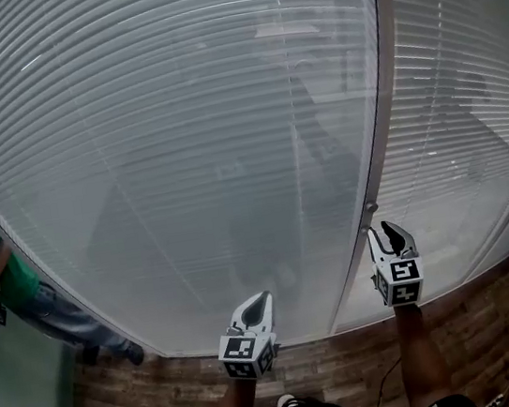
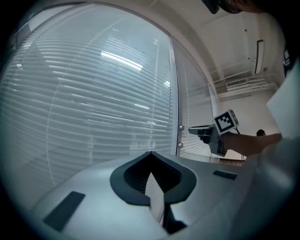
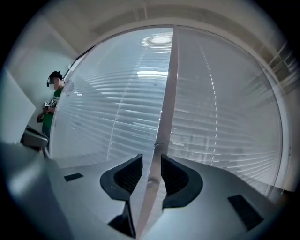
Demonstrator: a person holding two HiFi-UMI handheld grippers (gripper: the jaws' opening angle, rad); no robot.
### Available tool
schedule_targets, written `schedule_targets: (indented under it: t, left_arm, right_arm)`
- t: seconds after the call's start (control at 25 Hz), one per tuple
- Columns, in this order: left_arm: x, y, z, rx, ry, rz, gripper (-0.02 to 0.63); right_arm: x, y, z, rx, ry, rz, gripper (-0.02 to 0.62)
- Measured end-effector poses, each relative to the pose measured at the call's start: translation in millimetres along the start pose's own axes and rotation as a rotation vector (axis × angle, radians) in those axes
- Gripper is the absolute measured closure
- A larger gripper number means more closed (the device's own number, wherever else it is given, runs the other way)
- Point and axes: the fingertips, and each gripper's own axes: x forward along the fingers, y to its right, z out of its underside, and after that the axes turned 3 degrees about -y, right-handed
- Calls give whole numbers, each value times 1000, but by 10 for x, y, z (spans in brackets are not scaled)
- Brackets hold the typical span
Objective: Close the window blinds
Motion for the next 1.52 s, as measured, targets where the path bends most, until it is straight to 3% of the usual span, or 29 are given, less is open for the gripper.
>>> schedule_targets:
  t: [0.12, 0.36, 0.52, 0.88, 1.2, 1.4, 1.52]
  left_arm:
    - [-59, 30, 20, 1, -2, -11, 611]
    - [-292, 19, 9, 10, -38, -81, 611]
    - [-438, 5, 45, 6, -50, -116, 611]
    - [-648, -26, 113, -12, -62, -144, 611]
    - [-819, -118, 118, -24, -38, -140, 611]
    - [-1139, -245, 223, 27, -37, -120, 611]
    - [-1386, -416, 260, 7, -44, -145, 611]
  right_arm:
    - [-104, -177, 127, 17, -6, -44, 473]
    - [-296, -461, 248, 5, -5, -73, 592]
    - [-382, -578, 274, -10, -18, -94, 592]
    - [-574, -957, 335, 62, -38, -168, 592]
    - [-766, -1245, 364, -5, -35, -173, 592]
    - [-975, -1675, 294, -44, -23, -171, 592]
    - [-1032, -1991, 266, -25, 4, -195, 592]
